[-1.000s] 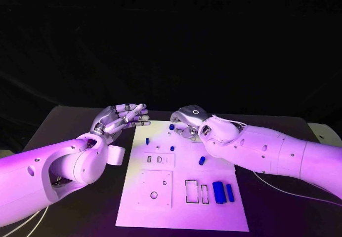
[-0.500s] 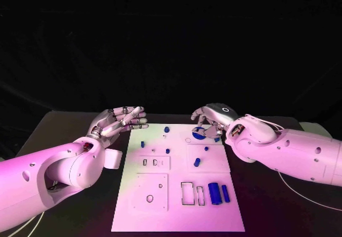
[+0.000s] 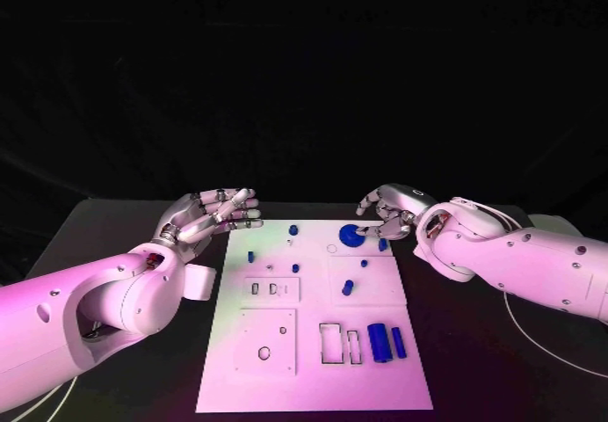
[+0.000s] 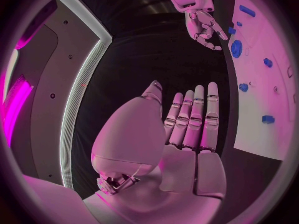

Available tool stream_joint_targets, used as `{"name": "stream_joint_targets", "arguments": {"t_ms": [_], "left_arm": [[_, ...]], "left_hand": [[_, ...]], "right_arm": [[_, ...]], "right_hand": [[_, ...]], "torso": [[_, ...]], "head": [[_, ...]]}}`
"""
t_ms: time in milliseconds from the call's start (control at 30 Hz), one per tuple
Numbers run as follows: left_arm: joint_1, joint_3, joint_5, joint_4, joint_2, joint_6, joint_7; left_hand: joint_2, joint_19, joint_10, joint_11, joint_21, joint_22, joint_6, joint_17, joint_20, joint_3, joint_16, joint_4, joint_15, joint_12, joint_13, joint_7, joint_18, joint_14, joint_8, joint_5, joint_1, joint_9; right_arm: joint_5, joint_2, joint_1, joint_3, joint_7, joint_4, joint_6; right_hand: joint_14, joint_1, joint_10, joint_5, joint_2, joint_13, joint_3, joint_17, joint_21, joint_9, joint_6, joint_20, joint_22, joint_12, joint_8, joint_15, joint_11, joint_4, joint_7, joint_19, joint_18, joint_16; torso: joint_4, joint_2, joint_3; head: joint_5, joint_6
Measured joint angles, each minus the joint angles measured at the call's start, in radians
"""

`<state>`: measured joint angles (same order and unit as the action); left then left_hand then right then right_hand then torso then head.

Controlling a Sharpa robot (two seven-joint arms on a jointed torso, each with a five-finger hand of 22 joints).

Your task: Assemble the parts on the task board

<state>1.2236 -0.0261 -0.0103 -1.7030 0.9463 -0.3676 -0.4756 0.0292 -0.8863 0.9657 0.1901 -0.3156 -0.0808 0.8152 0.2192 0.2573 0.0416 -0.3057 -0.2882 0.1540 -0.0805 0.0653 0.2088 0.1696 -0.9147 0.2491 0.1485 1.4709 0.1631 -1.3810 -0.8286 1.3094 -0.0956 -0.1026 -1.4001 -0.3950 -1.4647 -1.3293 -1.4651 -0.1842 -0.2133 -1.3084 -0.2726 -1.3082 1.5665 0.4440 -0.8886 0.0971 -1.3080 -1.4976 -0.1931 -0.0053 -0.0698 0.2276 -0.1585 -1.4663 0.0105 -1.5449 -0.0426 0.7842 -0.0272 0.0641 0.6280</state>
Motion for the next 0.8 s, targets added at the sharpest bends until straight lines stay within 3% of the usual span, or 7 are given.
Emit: {"name": "stream_joint_targets", "arguments": {"t_ms": [333, 800], "left_arm": [[0.0, 0.0, 0.002, 0.002, -0.002, 0.001, 0.0], [0.0, 0.0, 0.003, 0.005, -0.001, 0.001, 0.0]], "left_hand": [[0.0, -0.004, 0.0, 0.0, 0.0, 0.0, 0.0, 0.0, -0.004, 0.0, 0.004, 0.0, 0.0, 0.0, 0.0, 0.0, 0.0, 0.0, 0.0, 0.0, 0.0, 0.0], [0.0, -0.004, 0.0, 0.0, 0.0, 0.001, 0.0, 0.0, -0.004, 0.0, 0.004, 0.0, 0.0, 0.0, 0.0, 0.0, 0.0, 0.0, 0.0, 0.0, 0.0, 0.0]], "right_arm": [[0.004, 0.052, -0.001, -0.001, -0.017, 0.045, 0.05], [-0.009, 0.071, -0.004, -0.002, -0.044, 0.073, 0.1]], "right_hand": [[-0.003, 0.0, 0.0, 0.0, 0.0, 0.0, 0.012, 0.0, 0.0, 0.0, 0.013, 0.007, 0.0, -0.003, 0.0, 0.003, 0.0, 0.007, -0.002, 0.0, -0.004, -0.004], [-0.003, 0.0, 0.0, 0.0, 0.0, 0.0, 0.023, 0.0, 0.0, 0.001, 0.013, 0.007, 0.0, -0.011, 0.0, 0.003, 0.0, 0.015, -0.002, 0.0, -0.004, -0.008]], "torso": [[-0.002, 0.0, -0.0026], [-0.0007, -0.001, -0.0019]], "head": [[0.001, 0.007], [0.003, 0.014]]}}
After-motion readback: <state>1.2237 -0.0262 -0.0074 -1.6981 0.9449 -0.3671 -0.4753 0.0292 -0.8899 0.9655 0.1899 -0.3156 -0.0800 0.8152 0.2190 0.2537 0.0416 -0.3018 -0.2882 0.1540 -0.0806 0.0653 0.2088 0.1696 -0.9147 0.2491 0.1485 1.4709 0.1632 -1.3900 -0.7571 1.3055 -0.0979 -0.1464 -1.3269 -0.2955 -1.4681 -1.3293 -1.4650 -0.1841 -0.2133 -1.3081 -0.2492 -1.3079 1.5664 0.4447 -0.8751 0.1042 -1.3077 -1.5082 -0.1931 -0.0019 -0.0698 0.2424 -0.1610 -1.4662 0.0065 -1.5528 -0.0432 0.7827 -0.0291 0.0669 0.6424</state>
